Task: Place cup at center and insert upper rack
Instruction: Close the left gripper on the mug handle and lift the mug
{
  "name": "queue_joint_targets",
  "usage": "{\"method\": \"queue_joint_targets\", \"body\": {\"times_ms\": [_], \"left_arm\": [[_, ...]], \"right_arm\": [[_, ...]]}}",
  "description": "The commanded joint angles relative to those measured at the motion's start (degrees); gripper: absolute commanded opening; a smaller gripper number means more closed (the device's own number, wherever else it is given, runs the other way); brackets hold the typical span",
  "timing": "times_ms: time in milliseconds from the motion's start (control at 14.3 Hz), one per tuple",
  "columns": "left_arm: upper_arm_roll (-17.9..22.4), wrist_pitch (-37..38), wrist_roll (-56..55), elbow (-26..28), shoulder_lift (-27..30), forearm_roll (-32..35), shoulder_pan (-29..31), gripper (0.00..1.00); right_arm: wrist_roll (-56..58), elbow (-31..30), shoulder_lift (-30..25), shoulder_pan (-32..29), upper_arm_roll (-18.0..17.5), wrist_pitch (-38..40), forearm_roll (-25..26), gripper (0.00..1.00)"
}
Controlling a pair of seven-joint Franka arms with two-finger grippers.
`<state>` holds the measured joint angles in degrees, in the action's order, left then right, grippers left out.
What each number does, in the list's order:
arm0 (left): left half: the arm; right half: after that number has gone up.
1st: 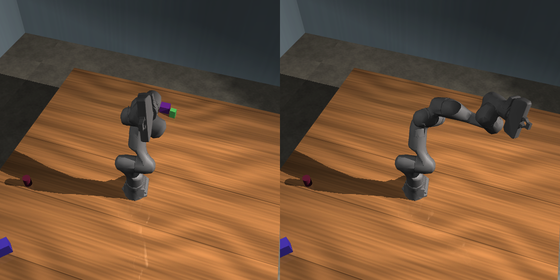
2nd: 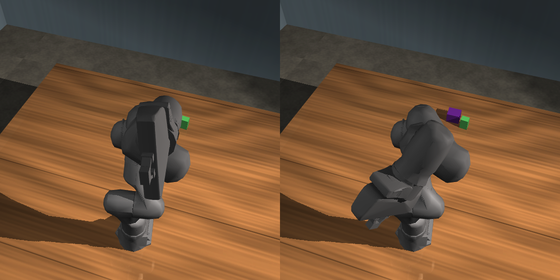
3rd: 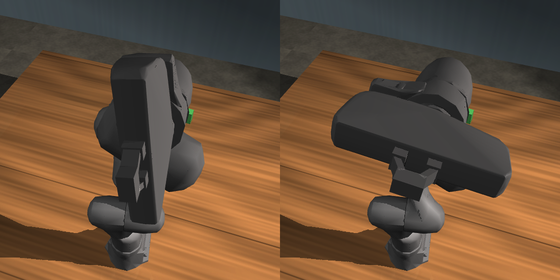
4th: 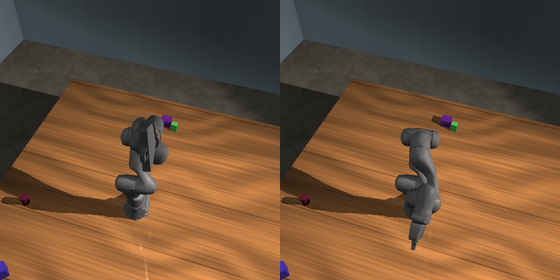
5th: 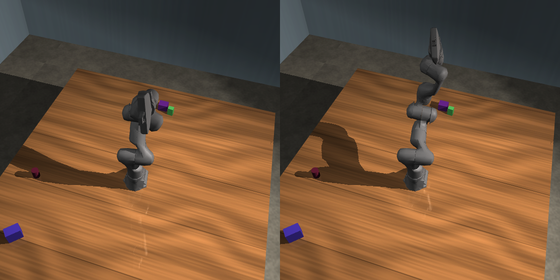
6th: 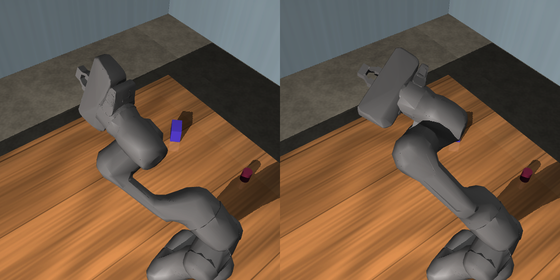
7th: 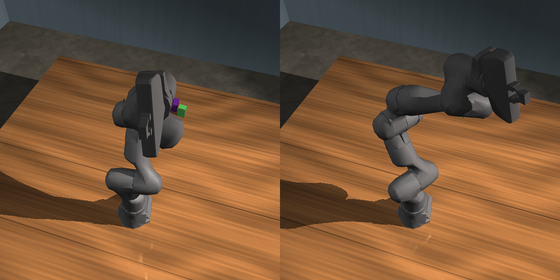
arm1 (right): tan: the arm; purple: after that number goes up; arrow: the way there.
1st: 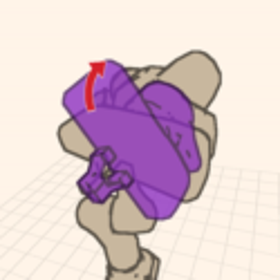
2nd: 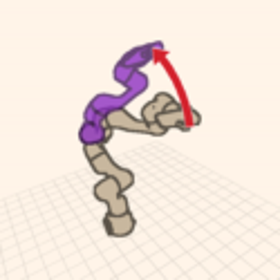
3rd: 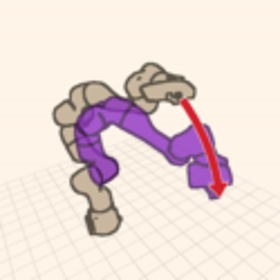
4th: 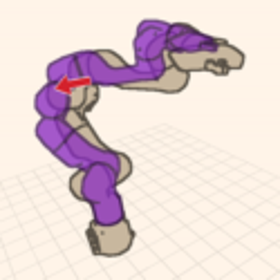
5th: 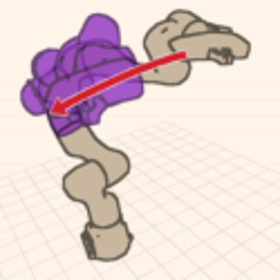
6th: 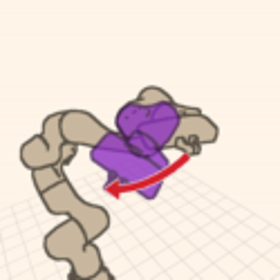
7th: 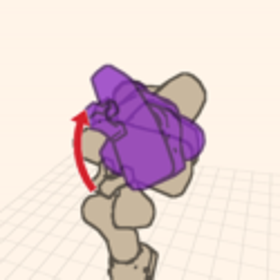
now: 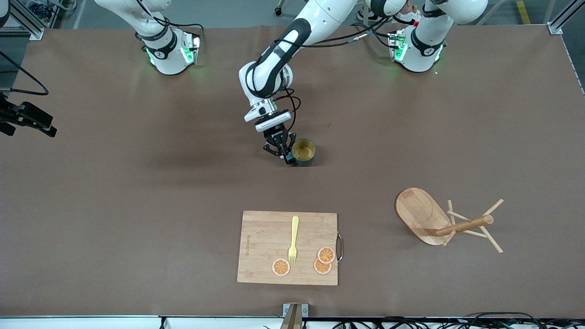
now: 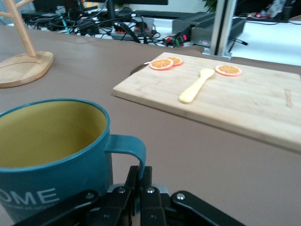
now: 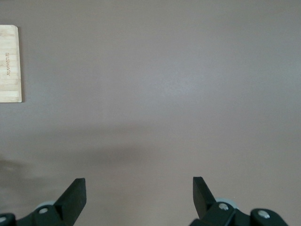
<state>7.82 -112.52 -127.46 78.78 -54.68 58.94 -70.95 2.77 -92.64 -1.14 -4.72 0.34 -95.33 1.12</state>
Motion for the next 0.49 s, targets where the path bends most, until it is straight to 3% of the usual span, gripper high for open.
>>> {"method": "queue_joint_targets", "body": {"times_ms": [0, 418], "left_arm": [[-0.35, -0.34, 9.73, 0.76, 7.54, -8.81, 3.26, 0.0], [-0.26, 0.37, 25.75, 1.29, 20.47, -28.06, 12.48, 0.0]], "right_arm": [[-0.13, 0.62, 0.26, -0.02, -0.17, 0.15, 1.08, 1.0], [-0.13, 0.62, 0.26, -0.11, -0.17, 0.06, 1.08, 1.0]]}}
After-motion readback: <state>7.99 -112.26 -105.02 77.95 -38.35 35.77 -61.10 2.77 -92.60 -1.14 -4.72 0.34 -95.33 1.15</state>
